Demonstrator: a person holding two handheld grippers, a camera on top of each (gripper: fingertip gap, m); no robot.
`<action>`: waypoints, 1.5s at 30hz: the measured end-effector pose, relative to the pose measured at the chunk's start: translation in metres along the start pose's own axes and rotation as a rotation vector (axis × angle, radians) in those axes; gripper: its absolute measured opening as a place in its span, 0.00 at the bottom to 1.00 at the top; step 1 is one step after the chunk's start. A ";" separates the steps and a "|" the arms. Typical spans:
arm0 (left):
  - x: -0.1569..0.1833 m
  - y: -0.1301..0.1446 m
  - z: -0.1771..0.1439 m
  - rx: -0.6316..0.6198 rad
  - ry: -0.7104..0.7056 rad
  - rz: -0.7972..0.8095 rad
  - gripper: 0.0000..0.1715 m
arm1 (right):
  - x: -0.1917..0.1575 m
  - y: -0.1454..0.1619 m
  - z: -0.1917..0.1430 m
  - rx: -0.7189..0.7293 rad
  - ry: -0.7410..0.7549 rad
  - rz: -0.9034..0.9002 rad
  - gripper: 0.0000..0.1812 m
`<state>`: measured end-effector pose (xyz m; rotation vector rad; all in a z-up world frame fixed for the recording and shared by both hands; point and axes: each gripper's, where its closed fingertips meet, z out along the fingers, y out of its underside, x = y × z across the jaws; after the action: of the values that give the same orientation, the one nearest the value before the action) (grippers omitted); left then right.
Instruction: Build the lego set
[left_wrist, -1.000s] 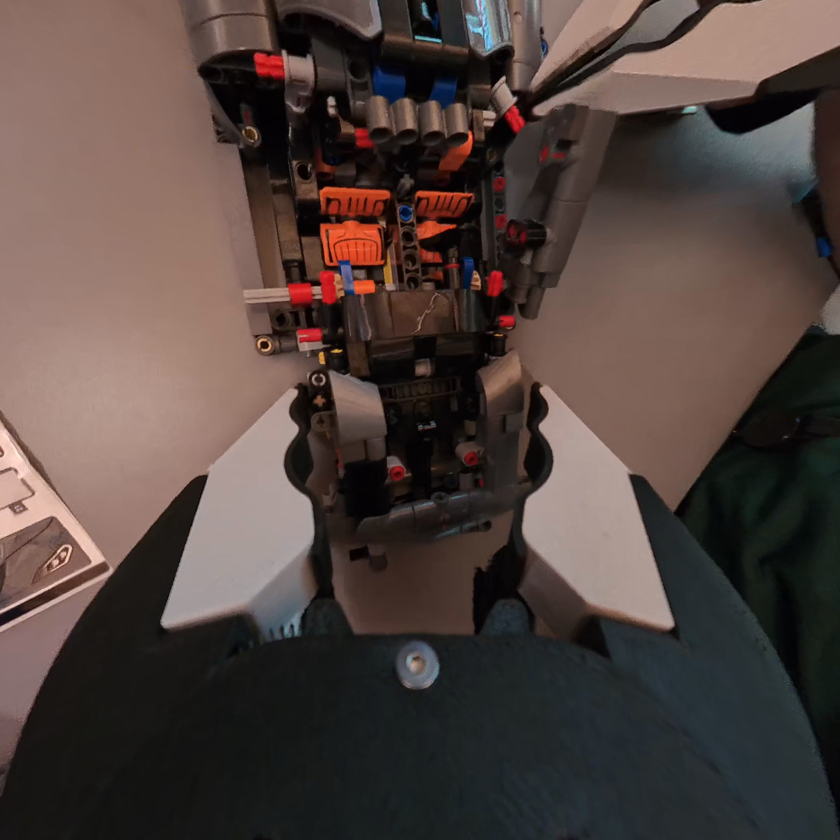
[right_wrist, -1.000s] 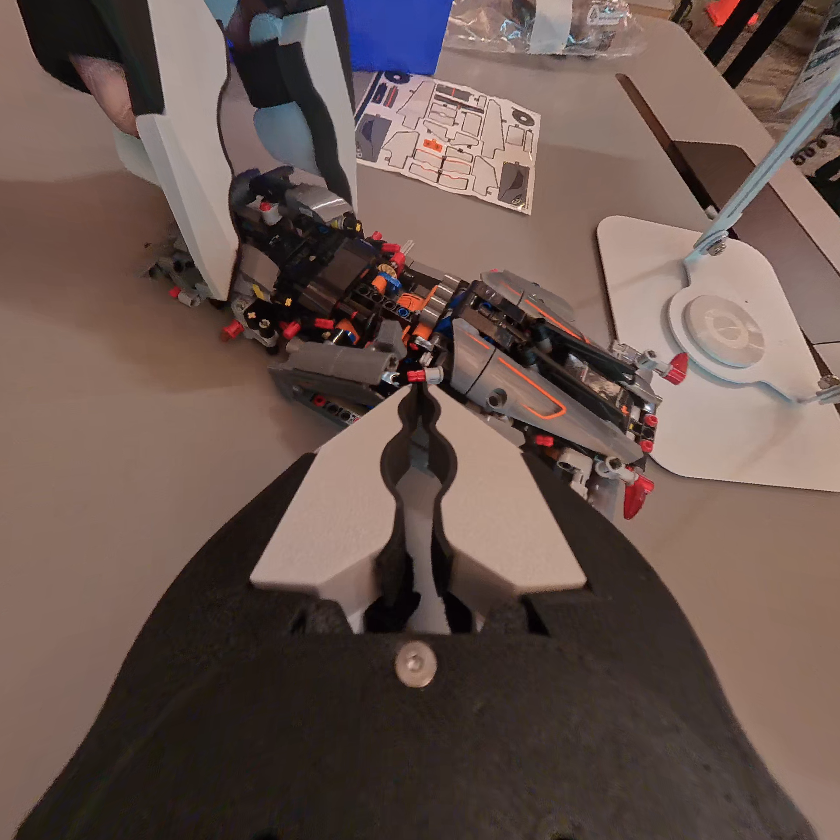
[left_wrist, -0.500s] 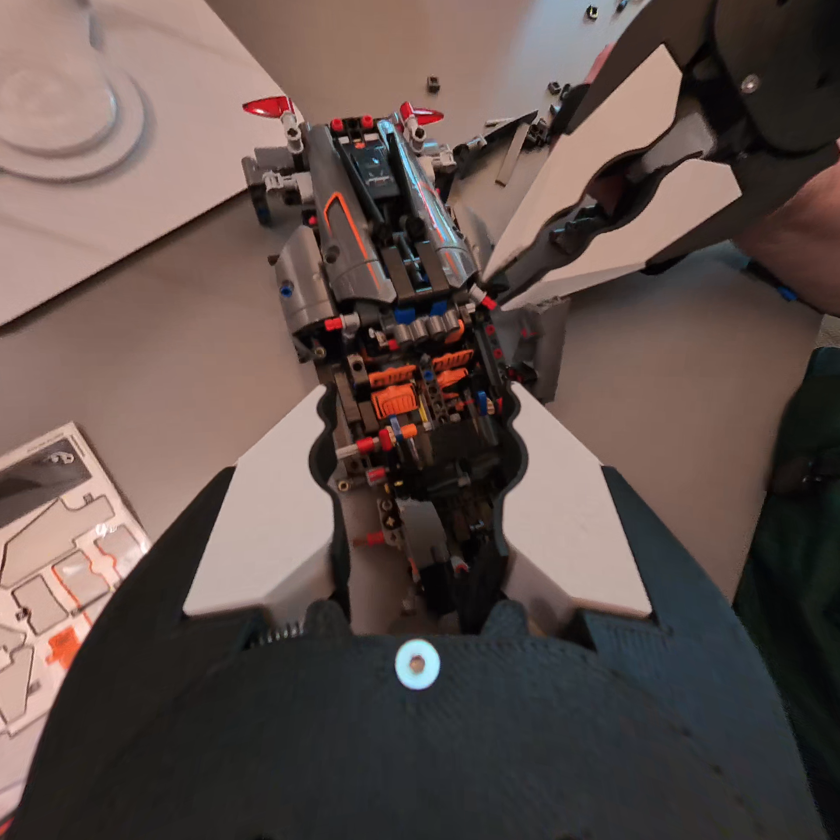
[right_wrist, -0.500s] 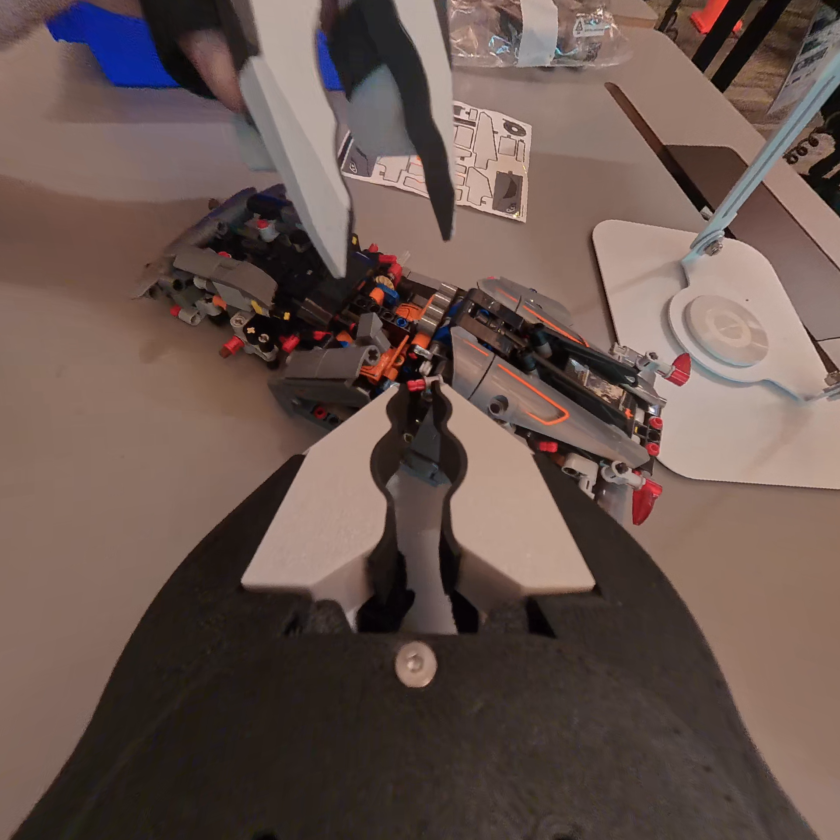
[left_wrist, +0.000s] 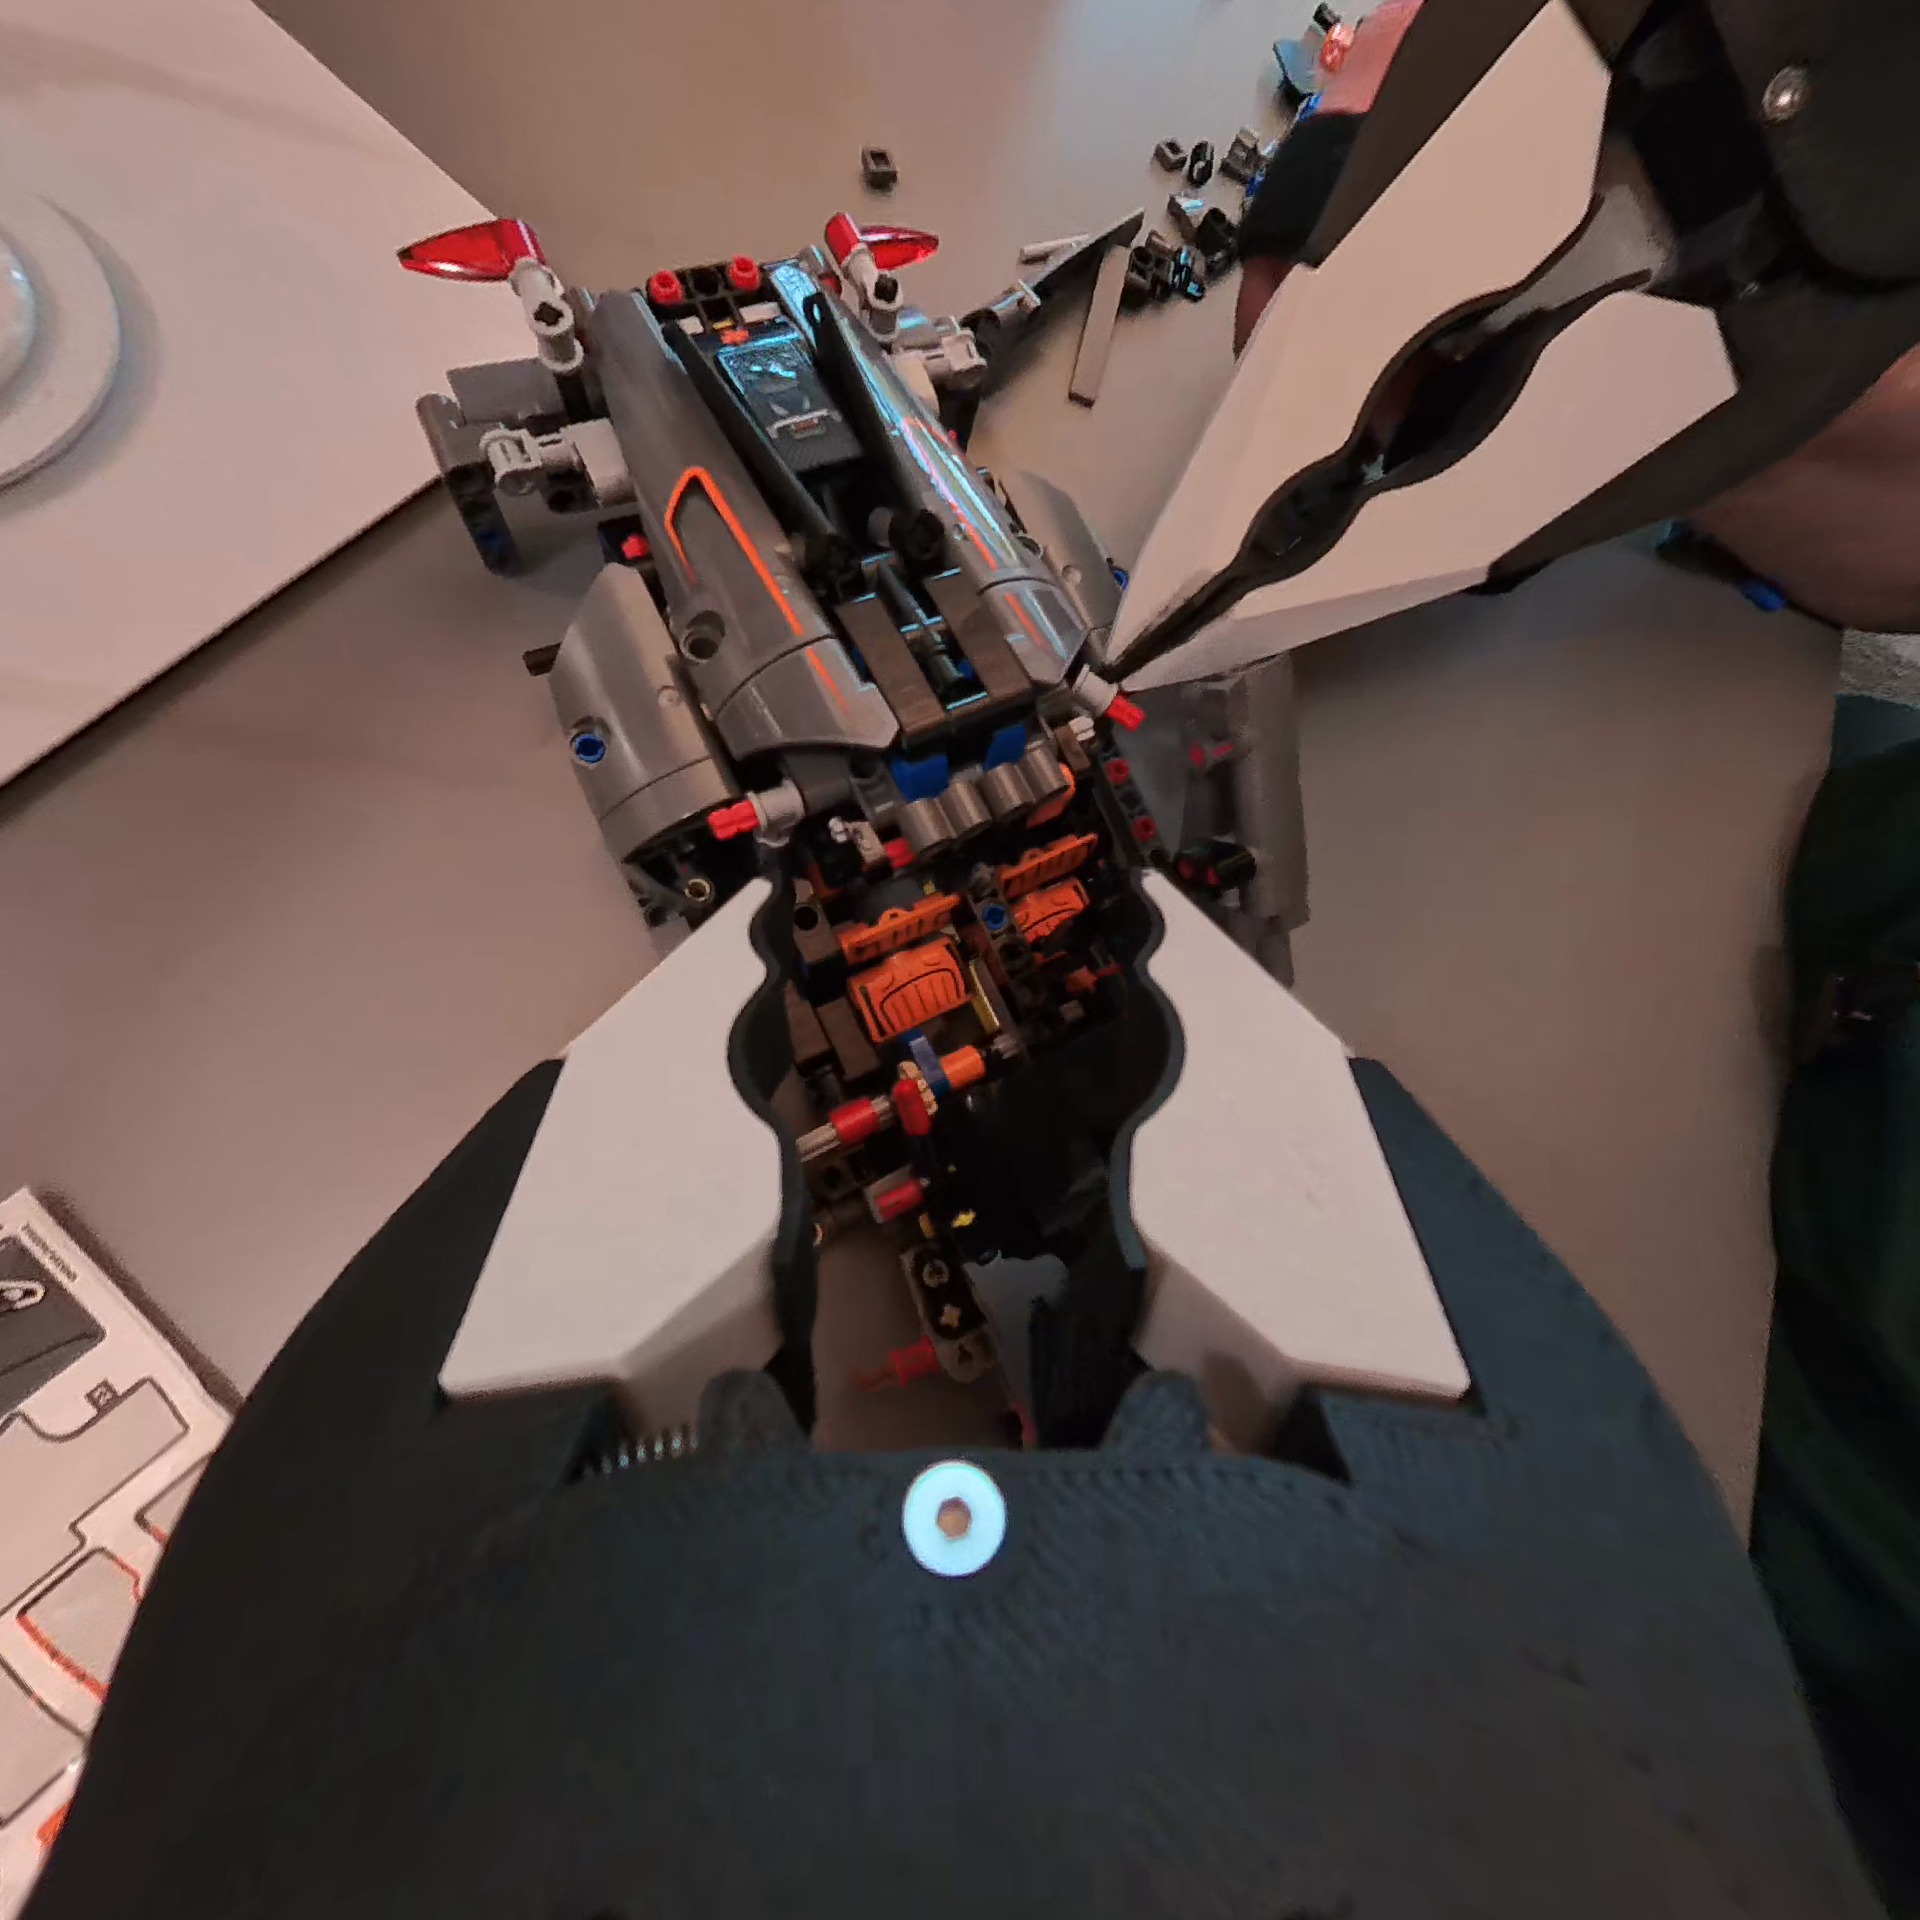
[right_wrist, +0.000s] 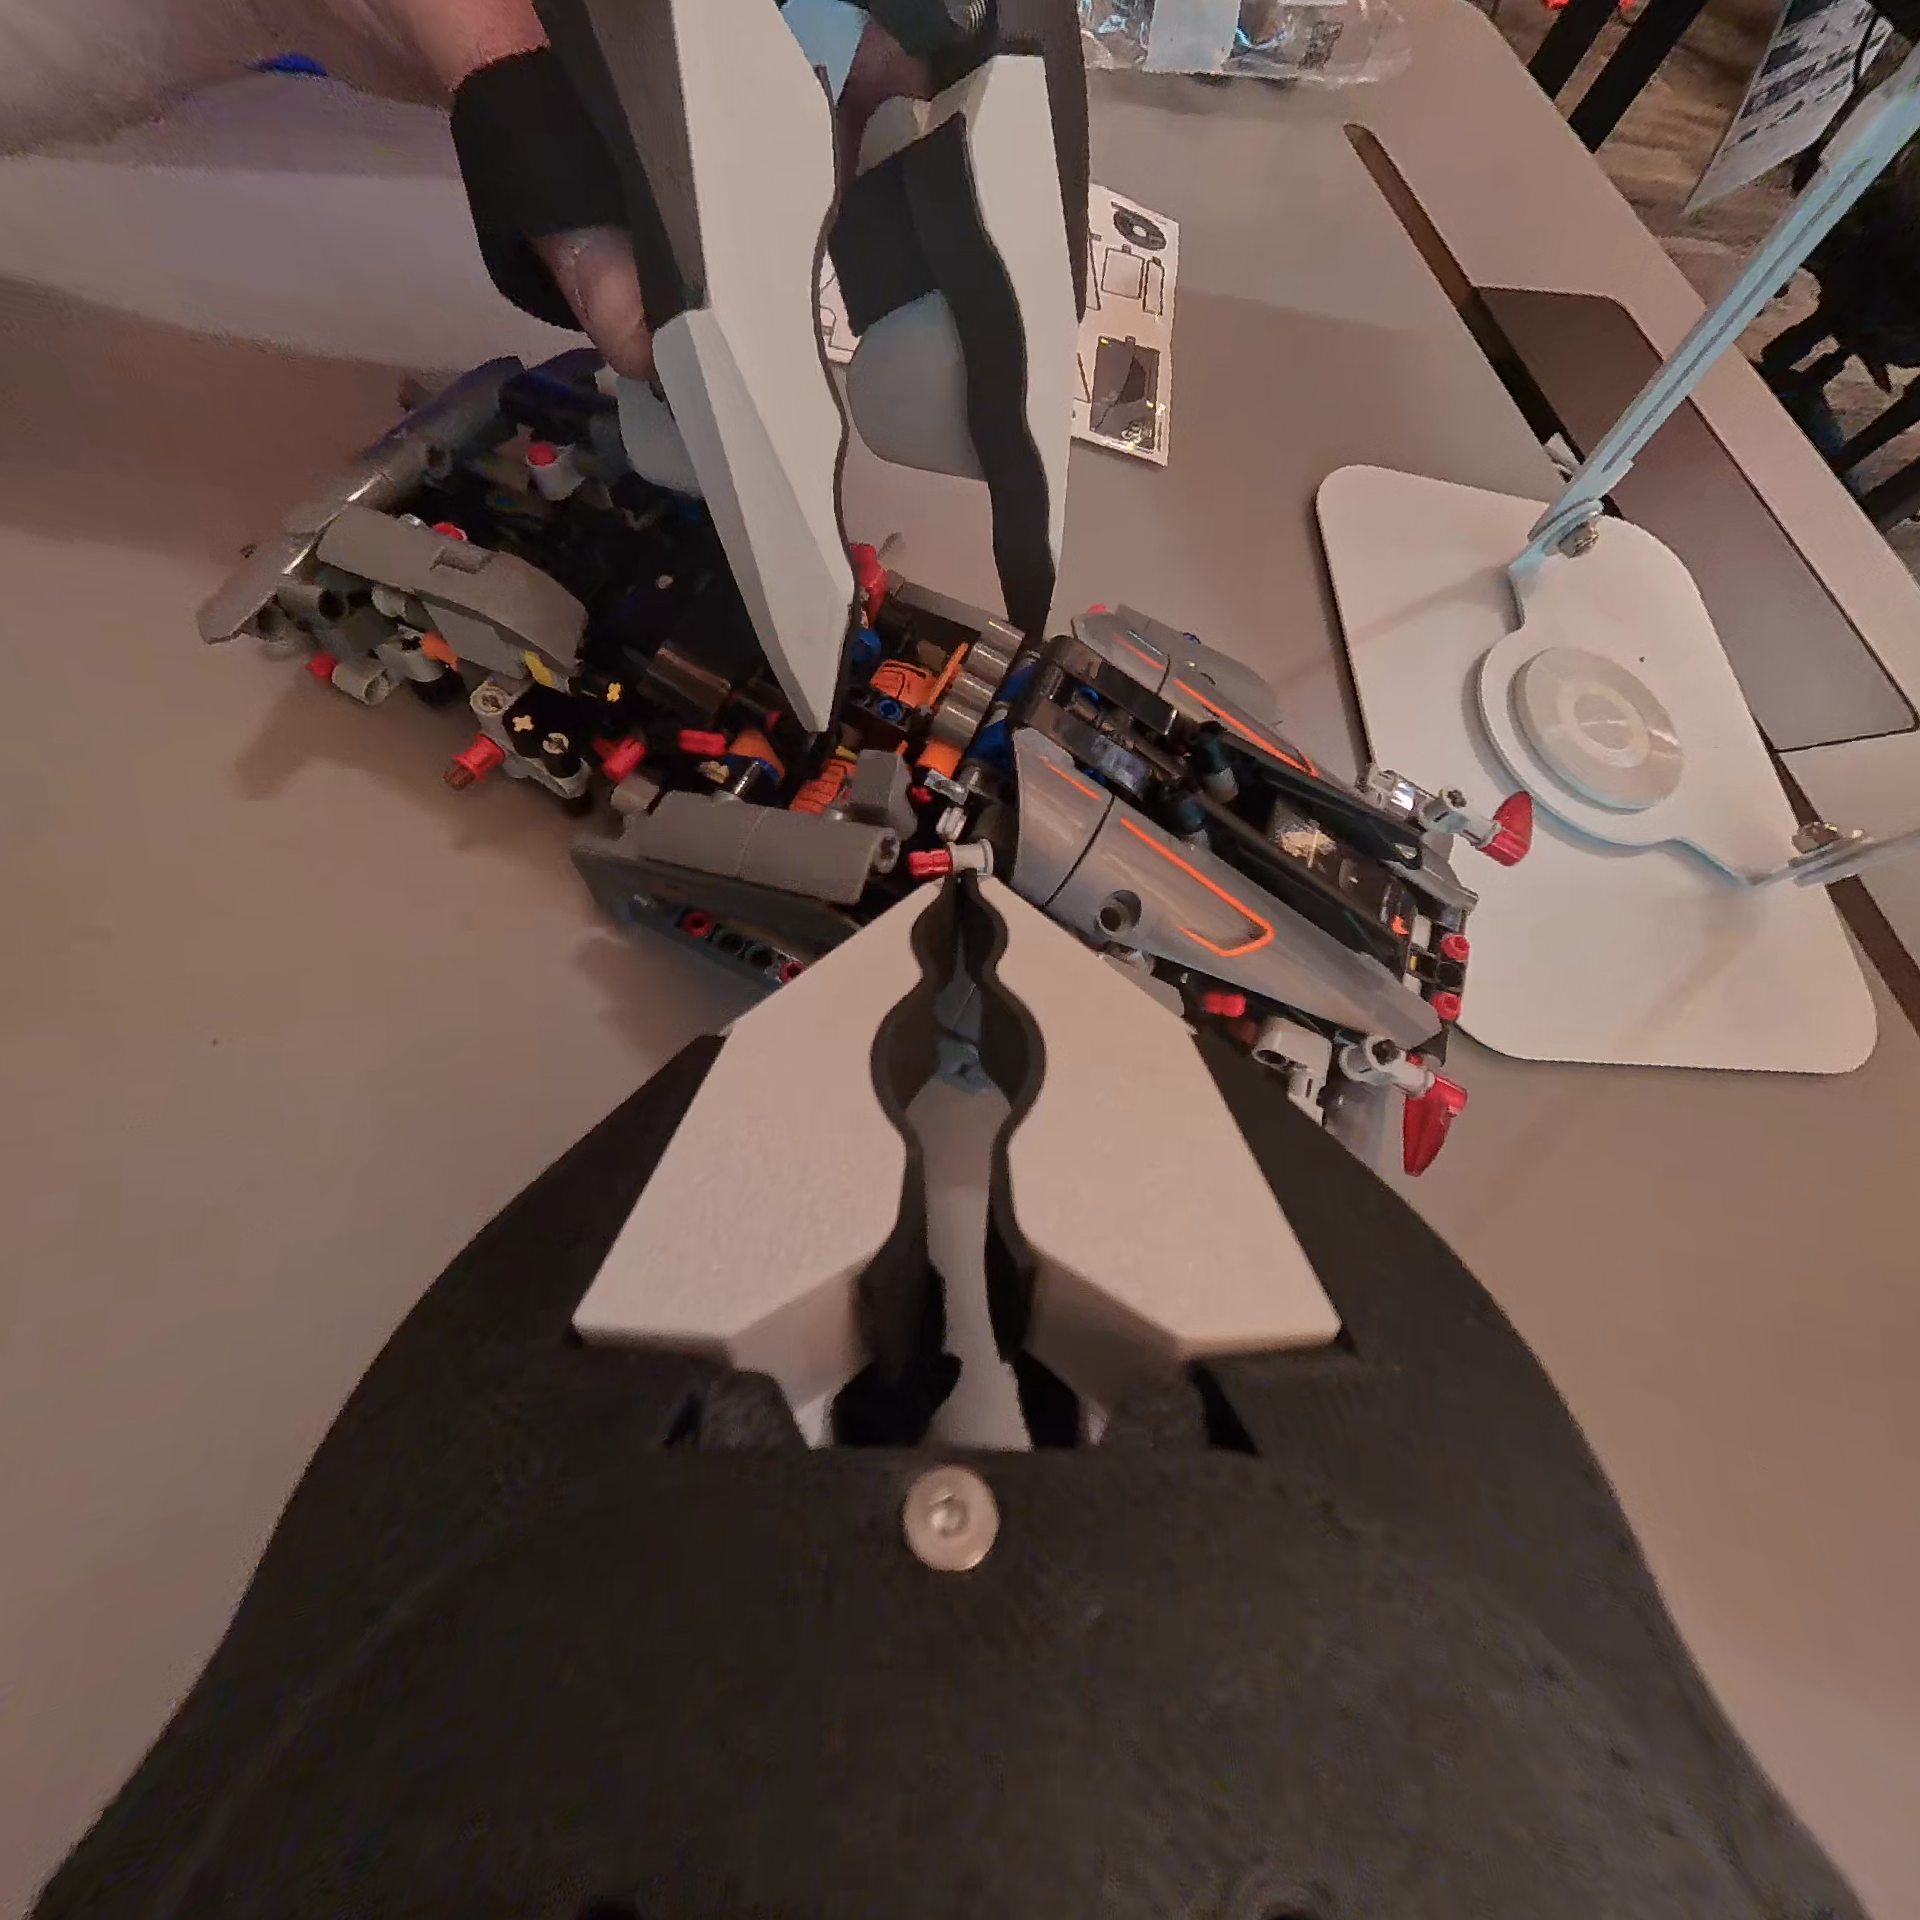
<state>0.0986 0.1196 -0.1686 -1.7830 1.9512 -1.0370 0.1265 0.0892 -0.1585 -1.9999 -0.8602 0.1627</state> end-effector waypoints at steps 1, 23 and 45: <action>0.000 -0.001 0.000 0.008 0.005 0.004 0.36 | 0.000 0.000 -0.001 -0.001 -0.002 0.001 0.00; 0.005 0.003 -0.001 0.080 0.100 0.026 0.36 | -0.012 -0.011 0.001 -0.055 0.013 0.112 0.06; 0.012 0.005 -0.001 0.070 0.126 0.048 0.36 | -0.012 -0.010 0.002 -0.084 0.145 0.259 0.05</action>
<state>0.0917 0.1087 -0.1682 -1.6632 1.9935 -1.2129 0.1116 0.0866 -0.1543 -2.1684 -0.5217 0.1282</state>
